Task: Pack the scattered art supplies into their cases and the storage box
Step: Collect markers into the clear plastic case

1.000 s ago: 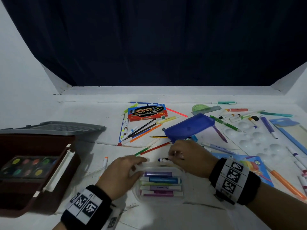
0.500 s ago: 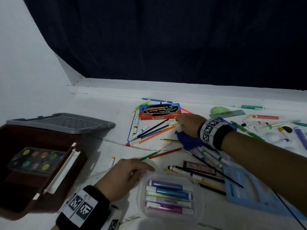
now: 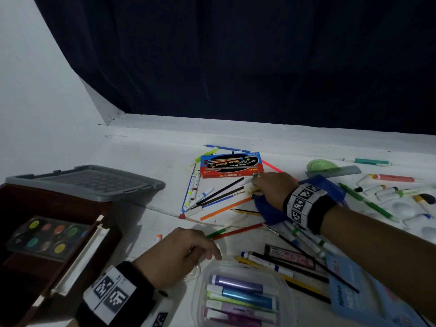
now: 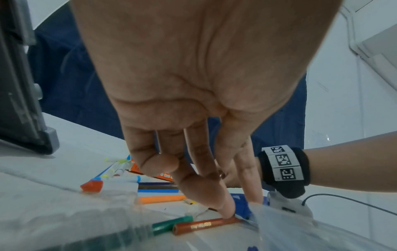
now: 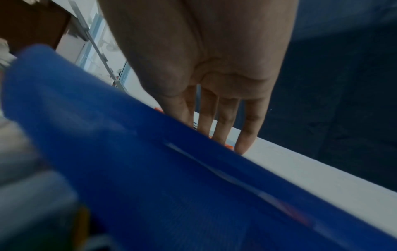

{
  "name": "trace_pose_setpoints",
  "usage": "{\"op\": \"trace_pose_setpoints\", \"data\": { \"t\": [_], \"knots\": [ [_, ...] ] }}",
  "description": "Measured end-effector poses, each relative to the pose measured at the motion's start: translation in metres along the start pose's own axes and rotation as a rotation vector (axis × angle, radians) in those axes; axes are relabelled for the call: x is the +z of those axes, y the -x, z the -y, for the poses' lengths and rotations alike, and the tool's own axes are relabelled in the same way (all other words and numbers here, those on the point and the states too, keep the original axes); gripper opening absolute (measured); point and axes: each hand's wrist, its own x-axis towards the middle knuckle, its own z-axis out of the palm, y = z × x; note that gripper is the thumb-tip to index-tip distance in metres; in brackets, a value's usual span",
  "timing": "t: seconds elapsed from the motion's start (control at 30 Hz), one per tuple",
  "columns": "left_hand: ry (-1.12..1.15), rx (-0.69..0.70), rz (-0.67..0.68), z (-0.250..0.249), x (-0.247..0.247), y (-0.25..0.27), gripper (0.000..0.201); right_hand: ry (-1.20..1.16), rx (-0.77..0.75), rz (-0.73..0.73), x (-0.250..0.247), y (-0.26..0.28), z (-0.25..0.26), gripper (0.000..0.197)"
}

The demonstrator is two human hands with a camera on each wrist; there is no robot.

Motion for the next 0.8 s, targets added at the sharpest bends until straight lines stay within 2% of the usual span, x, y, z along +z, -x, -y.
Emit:
{"op": "trace_pose_setpoints", "data": {
  "t": [0.07, 0.13, 0.2, 0.23, 0.3, 0.4, 0.5, 0.67, 0.8],
  "knots": [
    [-0.022, 0.032, -0.077, -0.002, -0.01, -0.012, 0.033, -0.037, -0.002, -0.035, -0.003, 0.007, 0.003, 0.034],
    [-0.057, 0.055, -0.232, -0.002, -0.025, -0.036, 0.027, -0.125, -0.001, -0.088, -0.005, 0.014, 0.007, 0.036],
    [-0.142, 0.03, -0.39, 0.002, -0.043, -0.07, 0.024, -0.286, 0.025, -0.17, -0.007, 0.022, 0.011, 0.033],
    [-0.196, 0.003, -0.427, 0.005, -0.051, -0.09, 0.026, -0.387, 0.038, -0.217, -0.009, 0.026, 0.013, 0.029],
    [-0.32, -0.102, -0.355, 0.017, -0.062, -0.13, 0.033, -0.601, 0.066, -0.306, -0.017, 0.036, 0.017, 0.018],
    [-0.505, -0.311, -0.065, 0.033, -0.061, -0.176, 0.042, -0.826, 0.094, -0.379, -0.034, 0.051, 0.02, 0.013],
    [-0.584, -0.357, 0.091, 0.04, -0.051, -0.189, 0.036, -0.966, 0.118, -0.395, -0.045, 0.064, 0.018, 0.009],
    [-0.55, -0.228, -0.006, 0.038, -0.053, -0.192, 0.026, -1.047, 0.148, -0.401, -0.047, 0.063, 0.008, 0.01],
    [-0.381, -0.287, -0.252, 0.051, -0.08, -0.213, 0.015, -1.022, 0.141, -0.415, -0.047, 0.059, 0.007, 0.01]
  ]
}}
